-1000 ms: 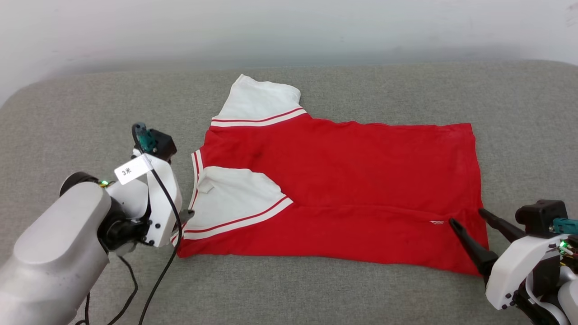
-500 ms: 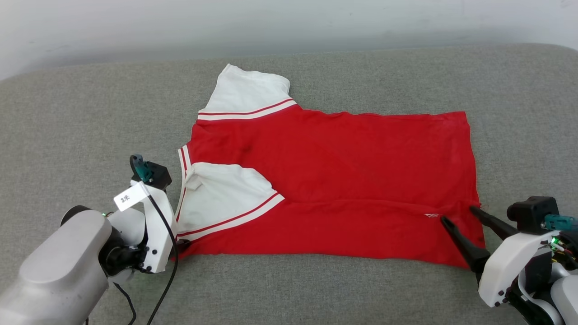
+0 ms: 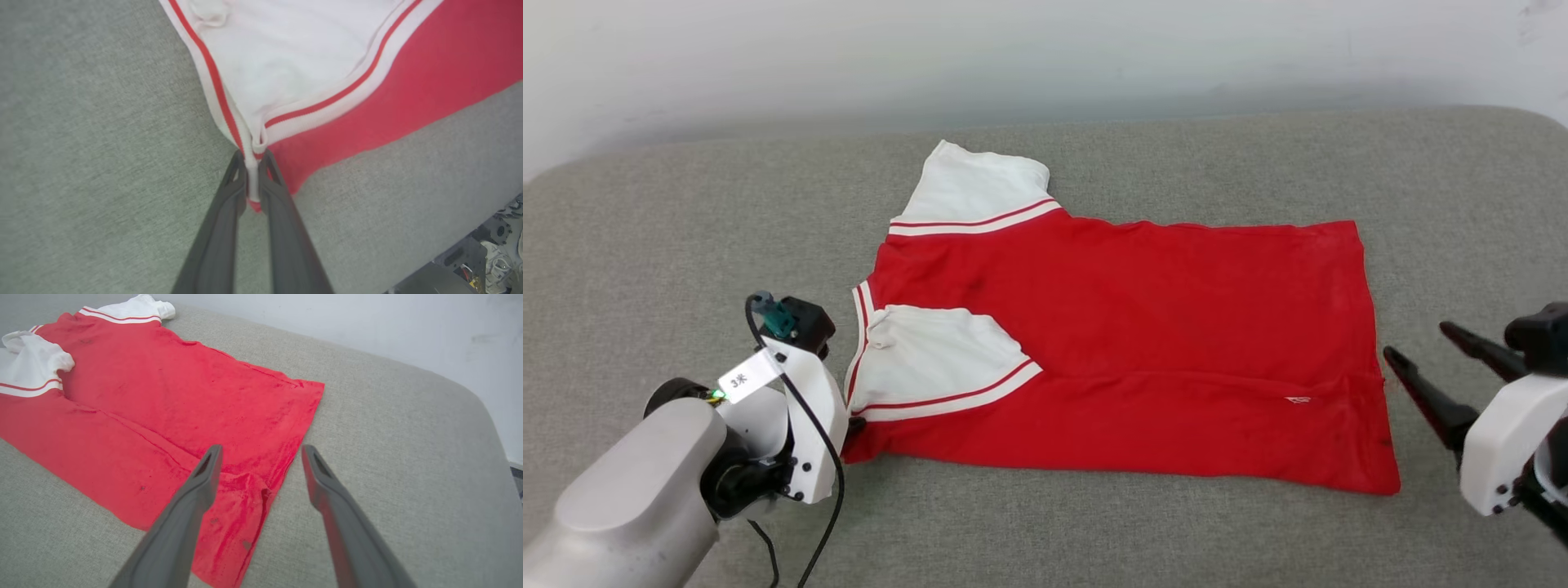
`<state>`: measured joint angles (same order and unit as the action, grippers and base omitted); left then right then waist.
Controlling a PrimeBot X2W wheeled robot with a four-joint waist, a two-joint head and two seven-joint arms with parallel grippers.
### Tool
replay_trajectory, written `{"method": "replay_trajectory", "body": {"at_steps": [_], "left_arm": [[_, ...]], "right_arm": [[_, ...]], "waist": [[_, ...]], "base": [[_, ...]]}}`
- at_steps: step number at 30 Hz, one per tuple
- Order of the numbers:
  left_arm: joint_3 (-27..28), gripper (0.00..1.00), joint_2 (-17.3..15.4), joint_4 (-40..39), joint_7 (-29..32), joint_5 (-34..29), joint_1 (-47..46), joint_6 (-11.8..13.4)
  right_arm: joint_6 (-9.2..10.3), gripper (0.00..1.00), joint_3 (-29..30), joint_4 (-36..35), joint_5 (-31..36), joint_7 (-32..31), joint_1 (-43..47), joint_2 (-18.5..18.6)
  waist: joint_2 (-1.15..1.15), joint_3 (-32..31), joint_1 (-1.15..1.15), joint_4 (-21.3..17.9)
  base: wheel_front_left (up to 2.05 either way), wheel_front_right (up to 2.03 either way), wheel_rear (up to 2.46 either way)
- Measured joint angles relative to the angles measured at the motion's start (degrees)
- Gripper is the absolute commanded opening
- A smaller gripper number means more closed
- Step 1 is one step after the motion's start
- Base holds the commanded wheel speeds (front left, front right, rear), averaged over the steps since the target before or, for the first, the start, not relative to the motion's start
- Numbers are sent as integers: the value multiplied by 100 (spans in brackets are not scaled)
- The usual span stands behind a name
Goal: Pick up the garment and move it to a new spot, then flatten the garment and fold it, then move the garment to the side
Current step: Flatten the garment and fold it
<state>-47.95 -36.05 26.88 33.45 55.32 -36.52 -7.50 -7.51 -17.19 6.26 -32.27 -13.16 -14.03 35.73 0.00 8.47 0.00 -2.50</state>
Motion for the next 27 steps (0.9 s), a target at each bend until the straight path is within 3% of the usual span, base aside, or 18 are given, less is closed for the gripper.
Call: {"method": "replay_trajectory", "body": {"at_steps": [5, 9, 15, 27], "left_arm": [[66, 0, -151, -365, -235, -18, 56, 19], [105, 0, -245, -679, -343, -60, 112, 104], [109, 0, -323, -1127, -337, -119, 146, 269], [110, 0, -408, -1324, -347, -218, 112, 346]], "right_arm": [[0, 100, 93, -289, -101, -553, -103, 320], [0, 100, 29, -402, -344, -1377, -138, 542], [0, 100, -163, -159, -716, -2498, -91, 466], [1, 100, -561, 1068, -598, -2360, -193, -74]], "waist": [[0, -61, 0, 56], [0, -58, 0, 87], [0, 53, 0, 176], [0, 352, 0, 299]], "base": [[0, 0, 0], [0, 0, 0], [0, 0, 0], [0, 0, 0]]}}
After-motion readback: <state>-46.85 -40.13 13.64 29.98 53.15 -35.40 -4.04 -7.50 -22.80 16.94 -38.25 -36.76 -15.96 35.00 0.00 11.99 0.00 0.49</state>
